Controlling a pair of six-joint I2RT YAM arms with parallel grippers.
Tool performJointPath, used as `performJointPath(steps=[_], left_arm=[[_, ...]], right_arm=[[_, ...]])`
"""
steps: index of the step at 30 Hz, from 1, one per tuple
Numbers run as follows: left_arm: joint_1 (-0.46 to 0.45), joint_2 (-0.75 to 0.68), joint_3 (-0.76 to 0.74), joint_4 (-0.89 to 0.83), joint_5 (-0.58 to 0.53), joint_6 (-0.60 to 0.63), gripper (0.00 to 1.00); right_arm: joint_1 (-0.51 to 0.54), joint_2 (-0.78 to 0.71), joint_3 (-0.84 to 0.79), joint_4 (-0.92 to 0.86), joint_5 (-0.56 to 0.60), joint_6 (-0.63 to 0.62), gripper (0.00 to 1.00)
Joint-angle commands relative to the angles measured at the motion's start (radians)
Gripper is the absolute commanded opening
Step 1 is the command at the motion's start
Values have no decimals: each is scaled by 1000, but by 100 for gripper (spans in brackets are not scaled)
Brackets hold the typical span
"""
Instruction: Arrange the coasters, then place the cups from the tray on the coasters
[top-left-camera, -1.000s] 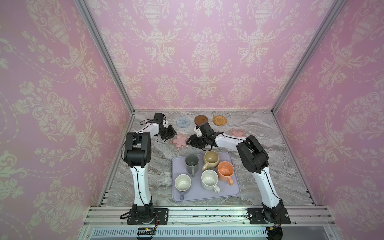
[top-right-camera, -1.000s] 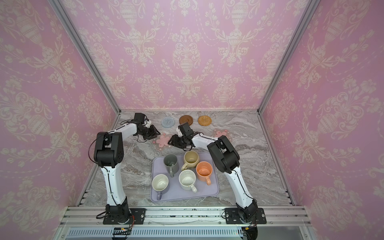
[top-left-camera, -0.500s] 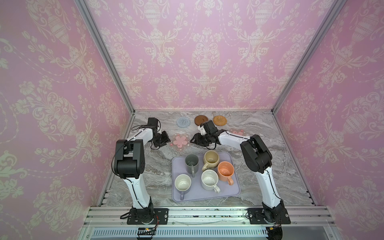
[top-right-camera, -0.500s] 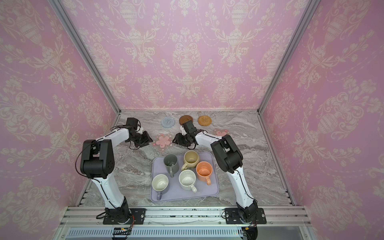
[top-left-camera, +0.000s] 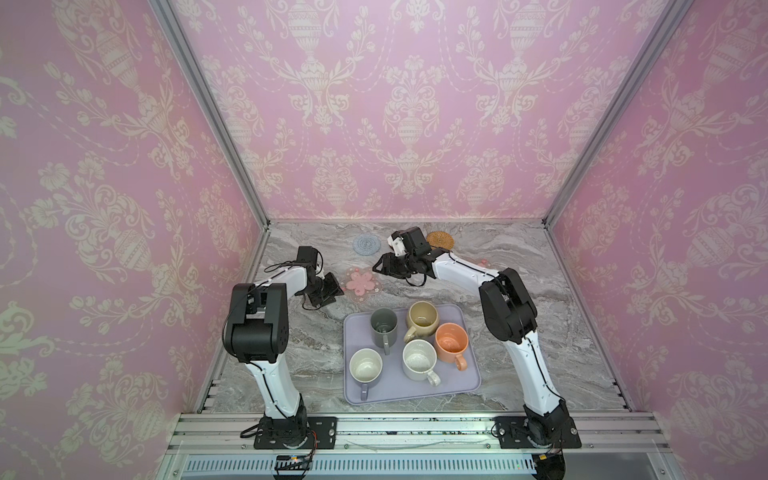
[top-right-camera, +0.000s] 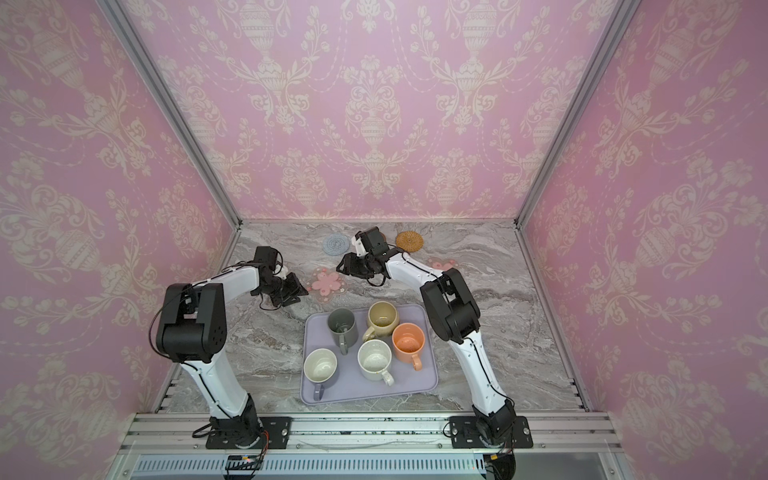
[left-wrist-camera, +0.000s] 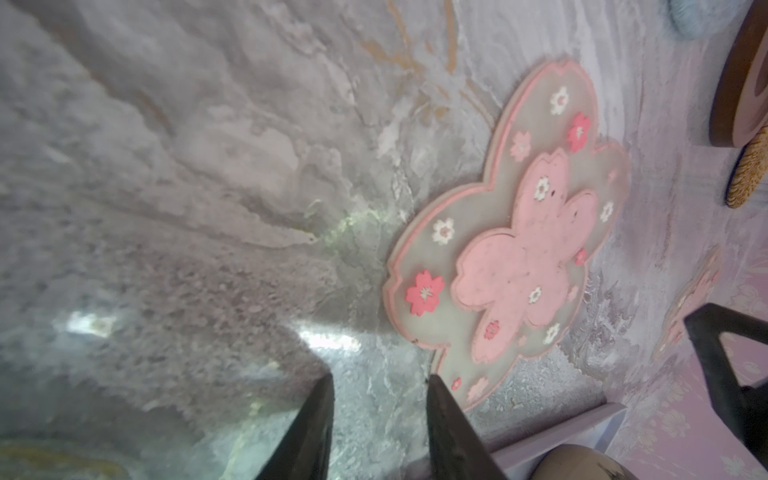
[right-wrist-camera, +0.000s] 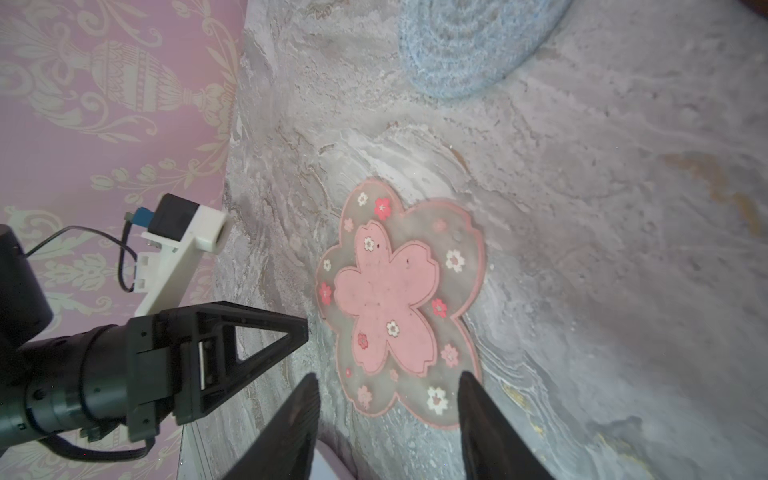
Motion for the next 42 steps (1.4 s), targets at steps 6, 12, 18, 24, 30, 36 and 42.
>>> performJointPath(steps=[6, 12, 18, 24, 30, 36, 42], left_arm=[[-20, 40, -3, 67, 34, -70, 40], [-28, 79, 12, 91, 46, -86, 40], [-48, 140, 59, 93, 61, -88, 40], [-88, 187, 97, 82, 66, -82, 40], [-116, 206, 103, 84, 81, -80, 40], [-155, 223, 117, 82, 88, -85, 40], [-215, 238, 146, 87, 83, -106, 40]], right_arm=[[-7, 57, 29, -37, -20, -18, 55], [-5, 72, 29, -30, -30, -4, 55], [2, 36, -62, 31, -29, 26, 55], [5, -1, -182, 124, -18, 88, 55], [7, -63, -303, 186, -4, 116, 55], [2, -113, -367, 175, 19, 97, 54], [-24, -146, -412, 177, 38, 97, 55]])
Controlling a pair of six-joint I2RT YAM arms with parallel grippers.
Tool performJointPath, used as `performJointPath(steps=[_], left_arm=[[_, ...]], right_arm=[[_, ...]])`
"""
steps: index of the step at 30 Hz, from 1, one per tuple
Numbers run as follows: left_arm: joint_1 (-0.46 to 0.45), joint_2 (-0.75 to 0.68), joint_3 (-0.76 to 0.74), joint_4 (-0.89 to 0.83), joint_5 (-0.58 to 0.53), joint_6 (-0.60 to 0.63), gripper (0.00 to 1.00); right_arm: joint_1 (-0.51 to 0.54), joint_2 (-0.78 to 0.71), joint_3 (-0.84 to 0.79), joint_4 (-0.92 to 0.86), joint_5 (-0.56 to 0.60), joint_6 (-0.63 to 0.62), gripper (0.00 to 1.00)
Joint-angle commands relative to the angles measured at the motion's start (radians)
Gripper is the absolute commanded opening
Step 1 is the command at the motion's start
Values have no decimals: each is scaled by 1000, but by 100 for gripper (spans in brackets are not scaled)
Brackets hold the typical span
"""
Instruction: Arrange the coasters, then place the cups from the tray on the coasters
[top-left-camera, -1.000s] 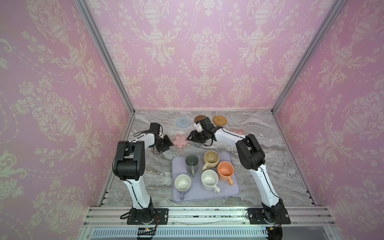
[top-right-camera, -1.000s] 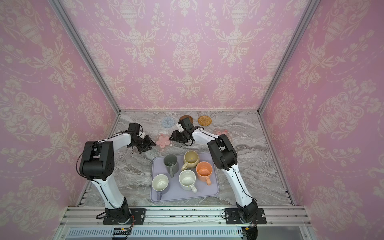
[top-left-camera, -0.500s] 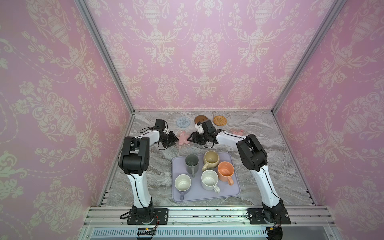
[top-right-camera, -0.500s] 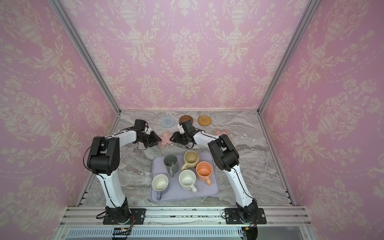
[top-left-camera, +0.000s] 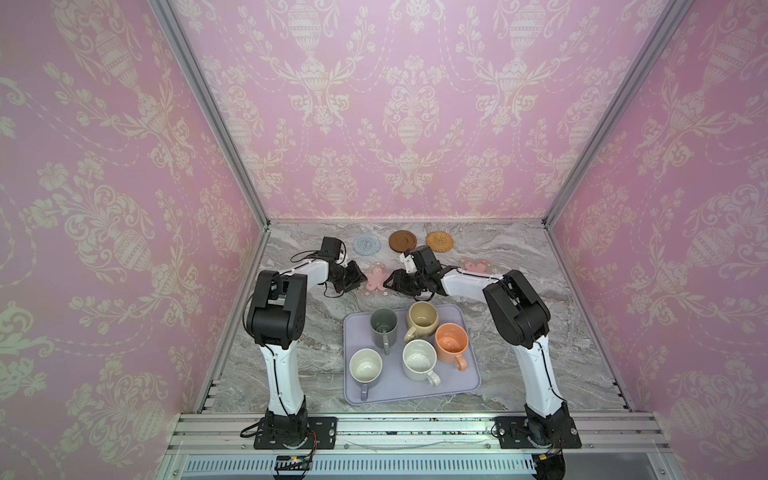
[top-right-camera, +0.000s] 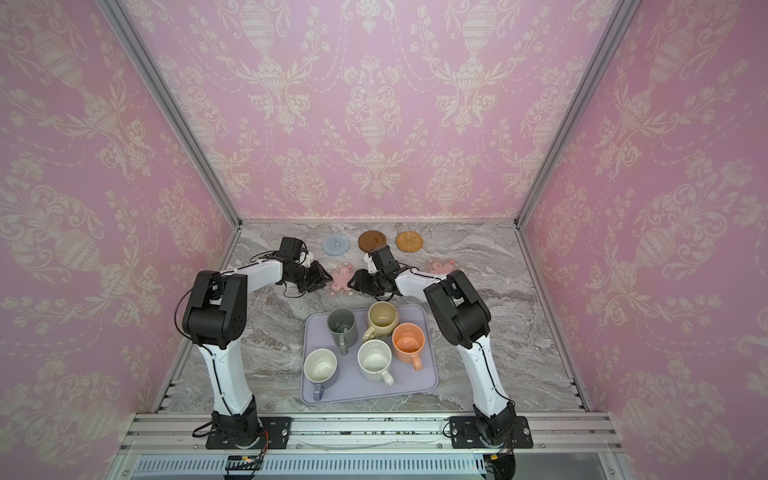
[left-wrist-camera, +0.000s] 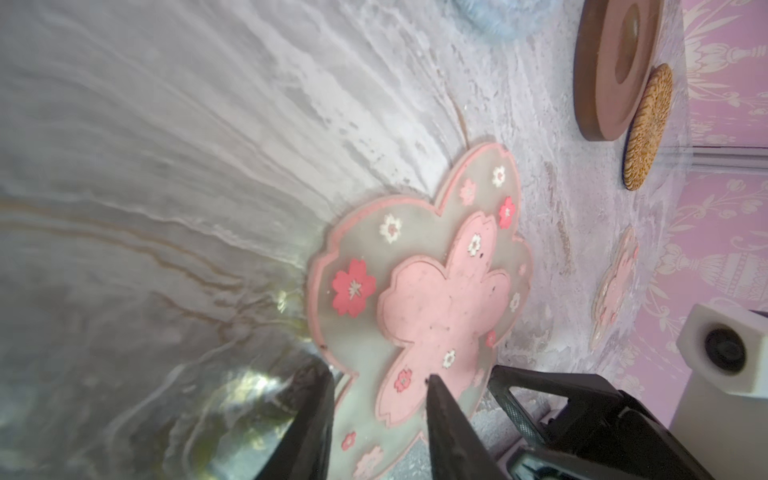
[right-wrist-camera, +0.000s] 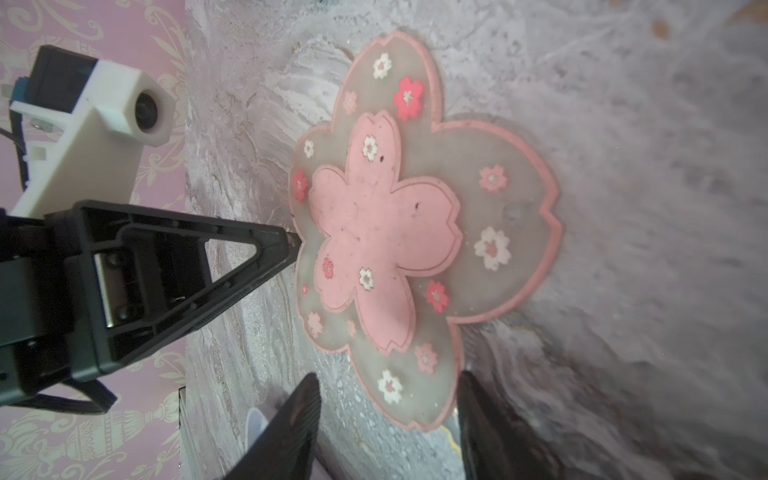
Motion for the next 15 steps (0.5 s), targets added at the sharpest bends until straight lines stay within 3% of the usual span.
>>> performJointPath(steps=[1, 15], left_arm=[[-67, 72, -16, -69, 5, -35, 40], [-95, 68, -34, -54, -23, -70, 40]], right_arm=[[-14, -12, -46, -50, 18, 13, 54], [-58, -10, -63, 5, -20, 48, 54]])
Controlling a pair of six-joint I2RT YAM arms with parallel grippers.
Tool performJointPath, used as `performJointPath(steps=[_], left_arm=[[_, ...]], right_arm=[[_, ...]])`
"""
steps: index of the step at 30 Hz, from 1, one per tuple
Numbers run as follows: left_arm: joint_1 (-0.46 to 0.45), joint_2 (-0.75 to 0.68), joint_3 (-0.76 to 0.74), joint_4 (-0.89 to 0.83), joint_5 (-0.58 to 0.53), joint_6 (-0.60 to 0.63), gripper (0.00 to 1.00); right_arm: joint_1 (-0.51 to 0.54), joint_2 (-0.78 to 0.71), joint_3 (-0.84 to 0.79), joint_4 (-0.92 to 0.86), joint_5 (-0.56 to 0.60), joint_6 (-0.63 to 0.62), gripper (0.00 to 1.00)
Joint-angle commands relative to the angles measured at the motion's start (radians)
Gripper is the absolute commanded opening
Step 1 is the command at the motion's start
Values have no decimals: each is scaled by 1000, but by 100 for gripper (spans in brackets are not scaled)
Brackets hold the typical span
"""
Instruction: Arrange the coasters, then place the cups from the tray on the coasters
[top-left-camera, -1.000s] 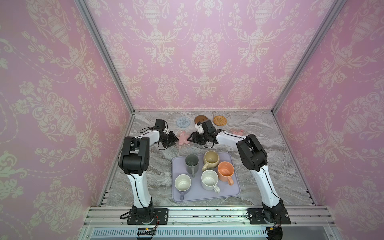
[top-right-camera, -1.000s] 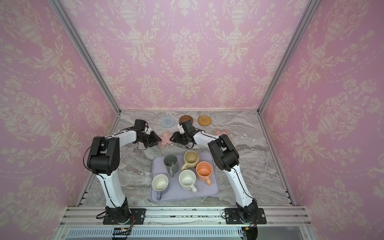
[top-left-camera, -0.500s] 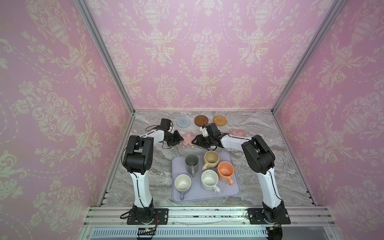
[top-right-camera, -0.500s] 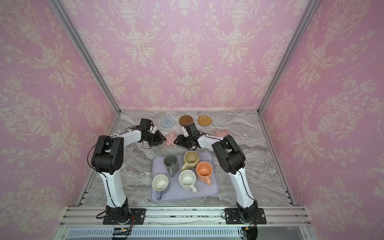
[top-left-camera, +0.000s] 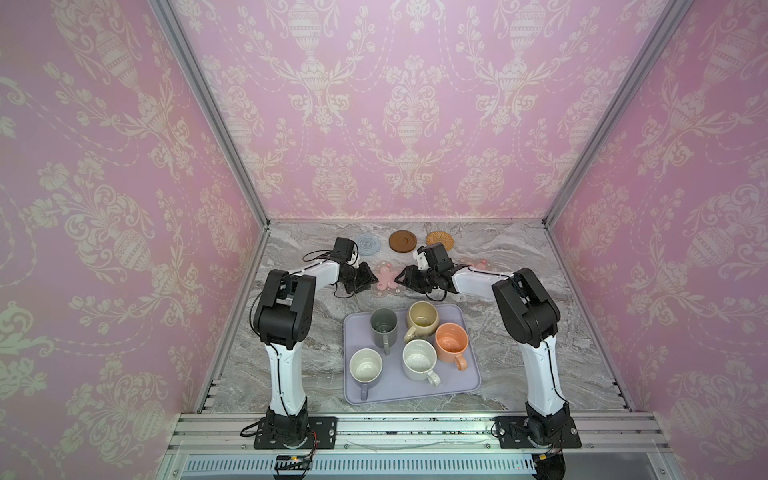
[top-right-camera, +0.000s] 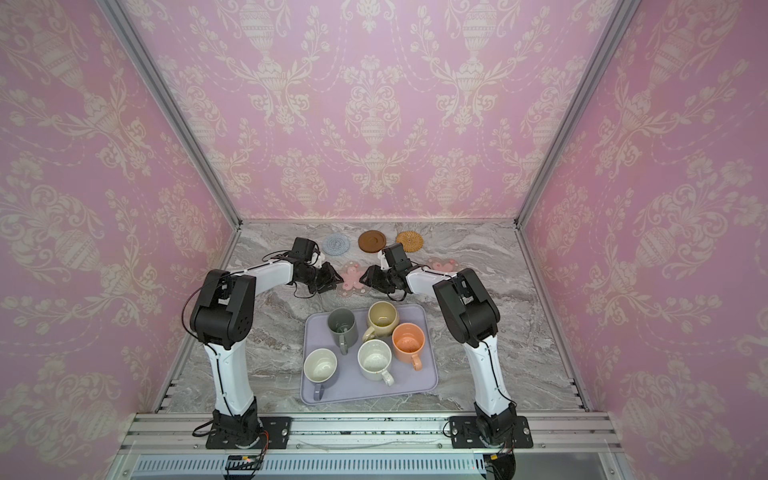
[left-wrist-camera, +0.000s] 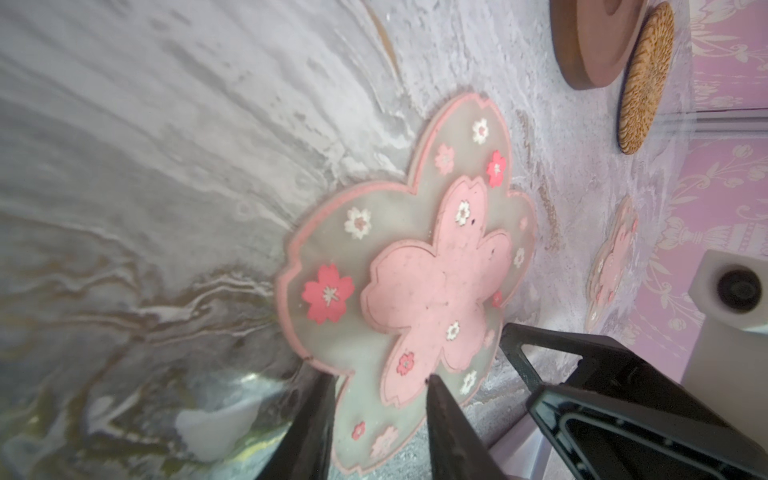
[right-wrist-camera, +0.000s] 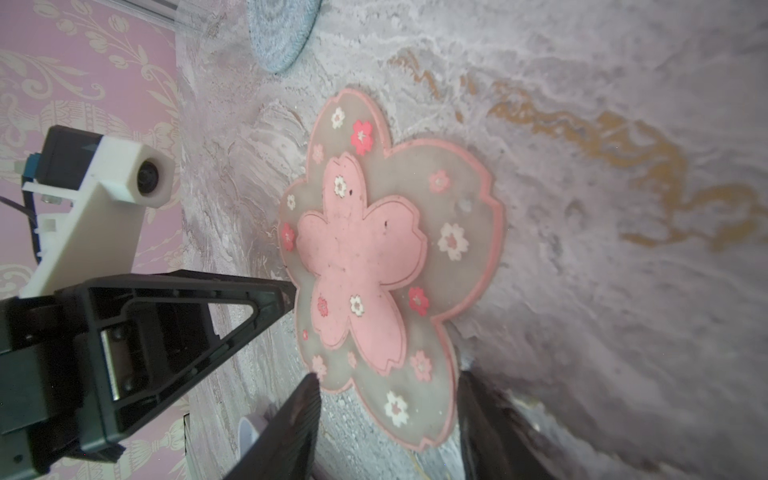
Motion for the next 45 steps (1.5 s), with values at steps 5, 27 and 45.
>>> performJointPath(steps=[5, 27, 45], left_arm=[[-28, 76, -29, -49, -24, -49, 40], [-40, 93, 17, -64, -44, -62, 40], [-42, 120, 68, -94, -62, -54, 41]], right_arm=[[9, 22, -17, 4, -24, 48, 54], [-2, 42, 7, 6, -38, 44, 54], [-4, 50, 41, -1, -46, 53, 54]])
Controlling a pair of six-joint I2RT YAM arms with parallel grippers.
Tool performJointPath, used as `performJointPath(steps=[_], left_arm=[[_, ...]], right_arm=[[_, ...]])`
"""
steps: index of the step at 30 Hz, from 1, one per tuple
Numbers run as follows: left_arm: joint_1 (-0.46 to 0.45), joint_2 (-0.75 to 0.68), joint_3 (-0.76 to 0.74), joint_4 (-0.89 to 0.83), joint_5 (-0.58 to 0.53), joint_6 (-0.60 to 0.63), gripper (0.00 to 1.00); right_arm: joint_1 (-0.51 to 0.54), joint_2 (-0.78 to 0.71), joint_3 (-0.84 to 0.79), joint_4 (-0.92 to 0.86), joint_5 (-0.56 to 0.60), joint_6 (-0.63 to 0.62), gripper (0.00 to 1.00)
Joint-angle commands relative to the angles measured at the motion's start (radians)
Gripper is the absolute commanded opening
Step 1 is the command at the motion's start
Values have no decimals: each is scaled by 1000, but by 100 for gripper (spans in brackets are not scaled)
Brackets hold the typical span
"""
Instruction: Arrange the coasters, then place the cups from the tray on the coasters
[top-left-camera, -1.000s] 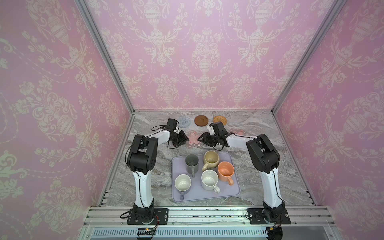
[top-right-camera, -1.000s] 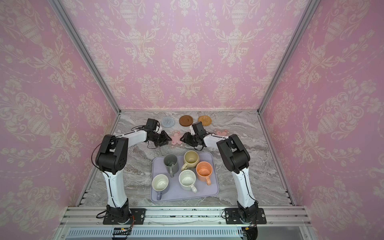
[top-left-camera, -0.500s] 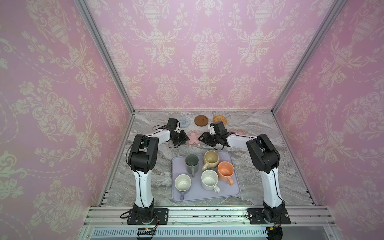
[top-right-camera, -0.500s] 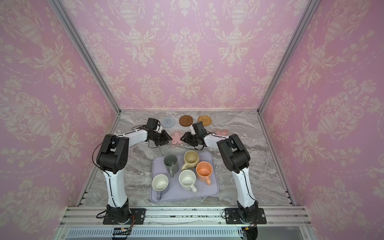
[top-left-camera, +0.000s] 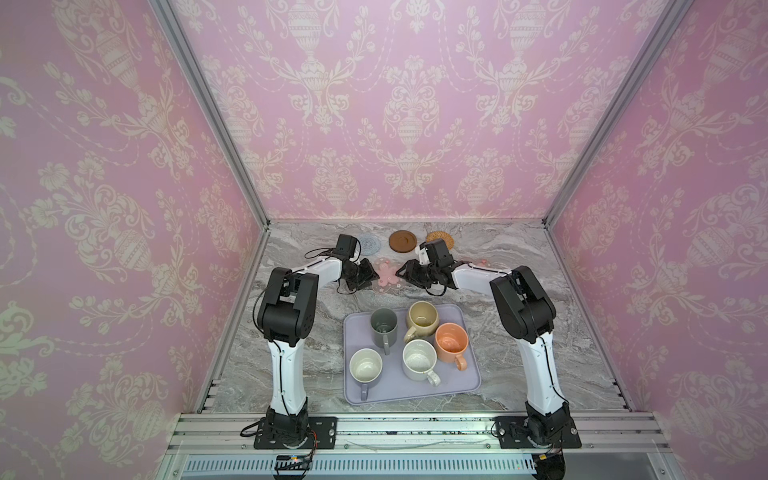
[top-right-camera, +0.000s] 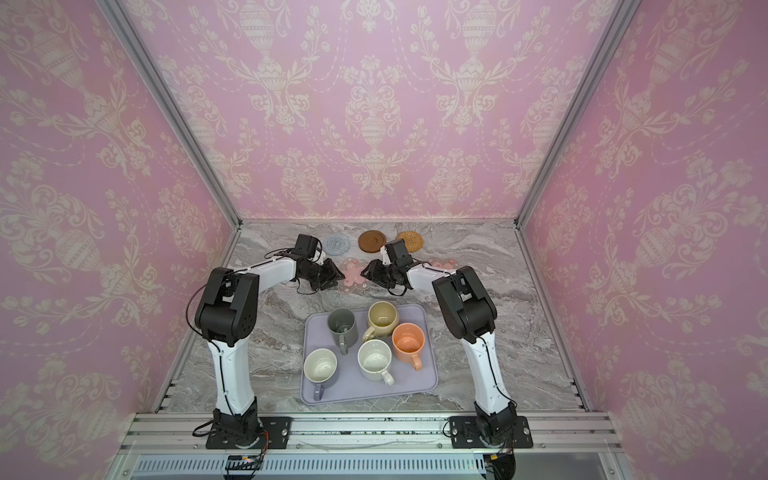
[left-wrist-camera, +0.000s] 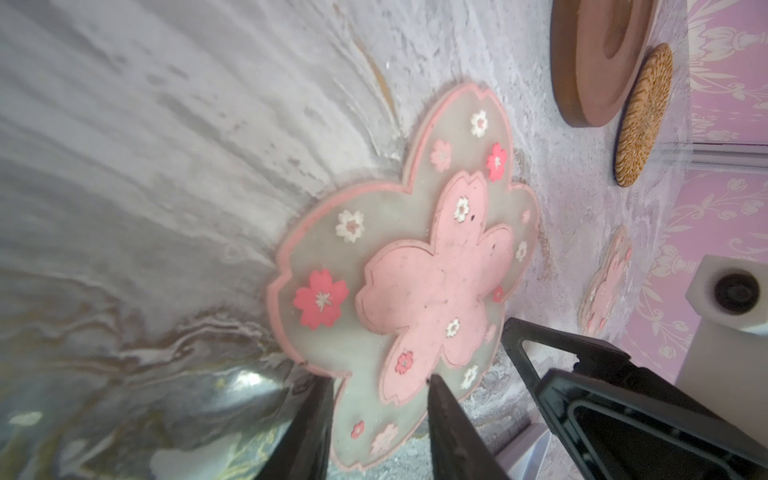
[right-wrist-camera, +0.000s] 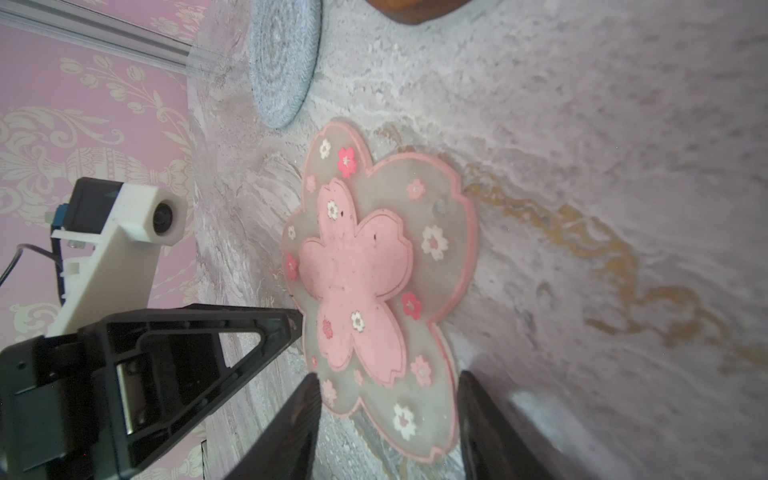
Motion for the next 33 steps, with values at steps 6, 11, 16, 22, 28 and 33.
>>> performJointPath(steps=[6, 11, 16, 22, 28, 33], left_arm=[[-35, 76, 1, -77, -20, 8, 41], [-46, 53, -17, -79, -24, 8, 41], [-49, 15, -16, -115, -73, 36, 41], [-49, -27, 61, -234, -160, 126, 42], [-49, -90, 131, -347, -273, 184, 44], [-53, -128, 194, -394, -311, 207, 44]], right_arm=[[18, -35, -70, -14, -28, -8, 54], [1, -41, -64, -28, -28, -16, 54], [-15, -65, -58, -30, -31, -29, 55], [-32, -136, -68, -43, -40, -42, 55], [-46, -232, -85, -96, -32, -93, 55], [-70, -318, -119, -162, -12, -159, 56]])
